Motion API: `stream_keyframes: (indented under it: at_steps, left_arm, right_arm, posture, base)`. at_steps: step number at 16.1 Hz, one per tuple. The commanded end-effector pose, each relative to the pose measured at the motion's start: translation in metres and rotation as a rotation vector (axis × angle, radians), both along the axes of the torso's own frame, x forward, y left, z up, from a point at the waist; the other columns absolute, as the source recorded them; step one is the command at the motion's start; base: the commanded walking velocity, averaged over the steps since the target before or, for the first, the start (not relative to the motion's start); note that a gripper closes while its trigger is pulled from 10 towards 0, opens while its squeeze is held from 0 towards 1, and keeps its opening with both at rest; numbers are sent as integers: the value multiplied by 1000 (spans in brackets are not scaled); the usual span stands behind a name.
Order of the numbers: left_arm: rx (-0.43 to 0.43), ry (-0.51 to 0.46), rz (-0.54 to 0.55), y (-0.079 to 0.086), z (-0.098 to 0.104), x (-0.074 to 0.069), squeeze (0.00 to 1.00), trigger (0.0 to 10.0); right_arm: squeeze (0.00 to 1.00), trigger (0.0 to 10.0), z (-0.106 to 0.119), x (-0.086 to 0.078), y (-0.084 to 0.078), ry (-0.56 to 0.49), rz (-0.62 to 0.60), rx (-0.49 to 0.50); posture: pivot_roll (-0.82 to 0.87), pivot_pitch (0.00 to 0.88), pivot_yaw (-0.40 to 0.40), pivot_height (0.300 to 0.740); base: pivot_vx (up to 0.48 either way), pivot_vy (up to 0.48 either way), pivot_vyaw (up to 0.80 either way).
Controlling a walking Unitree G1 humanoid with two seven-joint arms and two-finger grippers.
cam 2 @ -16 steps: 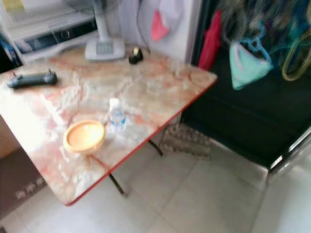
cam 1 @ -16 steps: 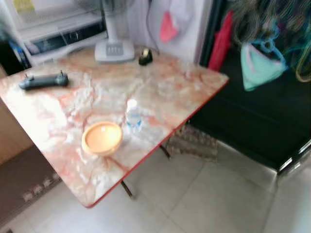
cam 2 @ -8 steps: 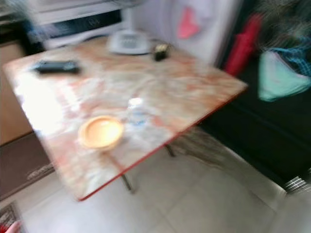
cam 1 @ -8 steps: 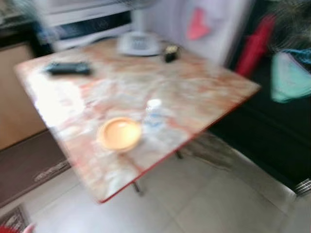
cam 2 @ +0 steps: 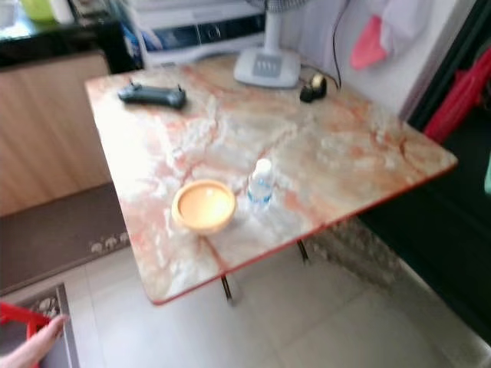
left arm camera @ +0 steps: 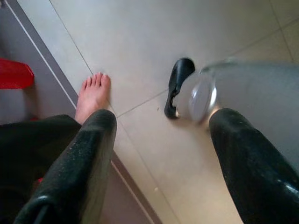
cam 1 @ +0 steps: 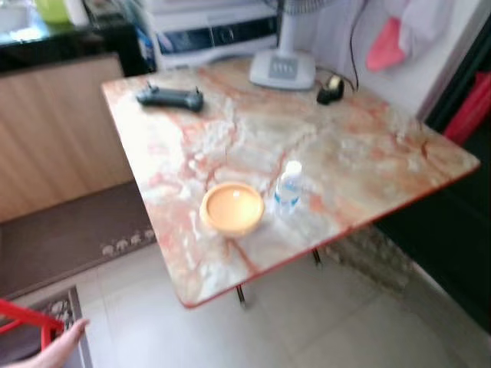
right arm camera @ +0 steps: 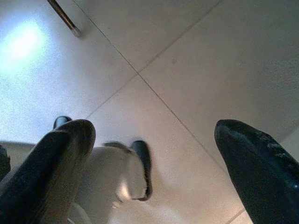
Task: Restocking fridge
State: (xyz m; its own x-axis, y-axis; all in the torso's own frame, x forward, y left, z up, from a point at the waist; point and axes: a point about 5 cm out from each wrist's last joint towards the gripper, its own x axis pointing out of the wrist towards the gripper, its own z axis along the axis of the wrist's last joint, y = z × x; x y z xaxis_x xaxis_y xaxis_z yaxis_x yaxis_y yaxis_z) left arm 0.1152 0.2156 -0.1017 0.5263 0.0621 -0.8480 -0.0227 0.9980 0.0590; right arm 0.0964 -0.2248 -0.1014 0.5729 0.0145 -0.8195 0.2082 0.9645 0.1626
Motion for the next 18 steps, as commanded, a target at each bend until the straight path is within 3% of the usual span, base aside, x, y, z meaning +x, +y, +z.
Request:
stream_keyframes:
  at_steps: [1,5,8,18]
  left_arm:
    - [-8,25,-2,-2,-3,-8,0,10000]
    - [-3,27,-3,-3,-3,-8,0,10000]
    - [2,28,-5,-2,-3,-8,0,10000]
    - [12,28,-19,-1,-3,-8,0,10000]
  right_arm:
    - [0,10000,-1,-6,-2,21,-6,-3]
    - [0,10000,-1,-6,-3,22,-5,-5]
    - [0,10000,-1,-7,-3,24,-21,-2]
    - [0,10000,-2,-7,-2,23,-17,4]
  posture:
    - [62,86,-76,740]
    - [60,89,-79,740]
    - [61,89,-78,740]
    - [63,91,-77,740]
  base:
    - [0,0,800]
    - [0,0,730]
    - [0,0,0]
    - [0,-307,0]
